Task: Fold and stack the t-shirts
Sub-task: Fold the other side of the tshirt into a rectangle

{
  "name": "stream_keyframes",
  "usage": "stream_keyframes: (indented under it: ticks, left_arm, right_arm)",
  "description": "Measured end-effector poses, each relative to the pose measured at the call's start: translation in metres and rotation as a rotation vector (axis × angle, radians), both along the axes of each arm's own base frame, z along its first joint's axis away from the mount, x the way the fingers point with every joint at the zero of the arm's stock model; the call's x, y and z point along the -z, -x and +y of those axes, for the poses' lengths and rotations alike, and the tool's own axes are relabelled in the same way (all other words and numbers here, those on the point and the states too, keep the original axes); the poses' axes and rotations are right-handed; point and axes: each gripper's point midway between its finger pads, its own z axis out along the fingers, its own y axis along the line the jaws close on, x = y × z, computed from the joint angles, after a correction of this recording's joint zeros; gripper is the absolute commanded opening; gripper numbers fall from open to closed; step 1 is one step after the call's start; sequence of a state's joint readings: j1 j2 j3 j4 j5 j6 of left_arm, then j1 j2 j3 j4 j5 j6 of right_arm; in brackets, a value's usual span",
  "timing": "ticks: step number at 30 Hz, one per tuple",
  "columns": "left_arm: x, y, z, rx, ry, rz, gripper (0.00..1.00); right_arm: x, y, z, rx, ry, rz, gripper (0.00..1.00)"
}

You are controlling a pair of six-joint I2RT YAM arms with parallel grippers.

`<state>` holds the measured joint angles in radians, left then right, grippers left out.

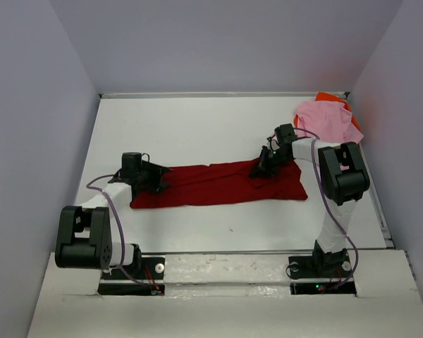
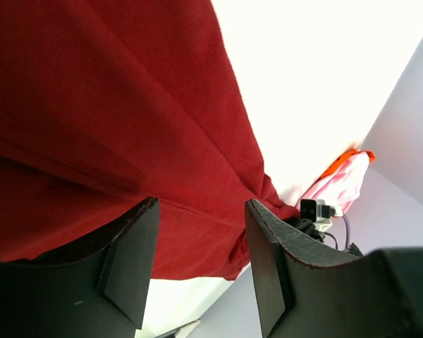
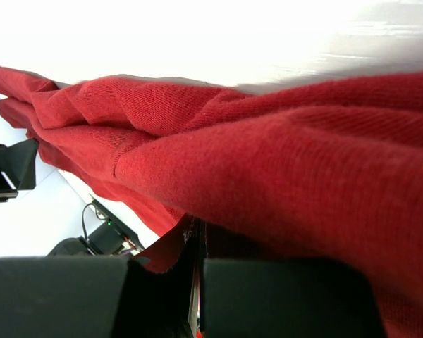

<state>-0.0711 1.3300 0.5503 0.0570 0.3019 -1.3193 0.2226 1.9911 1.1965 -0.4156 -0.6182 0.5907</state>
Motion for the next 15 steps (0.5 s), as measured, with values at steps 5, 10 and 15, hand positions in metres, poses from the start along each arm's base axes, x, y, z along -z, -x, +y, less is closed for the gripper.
stream_keyframes:
  ticks: [5,10,15]
  left_arm:
    - [0.008,0.002,0.0,0.002,-0.003,0.029,0.6]
    - [0.004,0.006,0.001,-0.002,-0.006,0.03,0.6]
    - [-0.007,0.005,0.001,-0.007,0.0,0.0,0.6]
  right_arm:
    - [0.0,0.0,0.0,0.0,0.0,0.0,0.0]
    - [0.0,0.0,0.0,-0.001,0.0,0.0,0.0]
    - [0.0,0.0,0.0,-0.003,-0.001,-0.001,0.0]
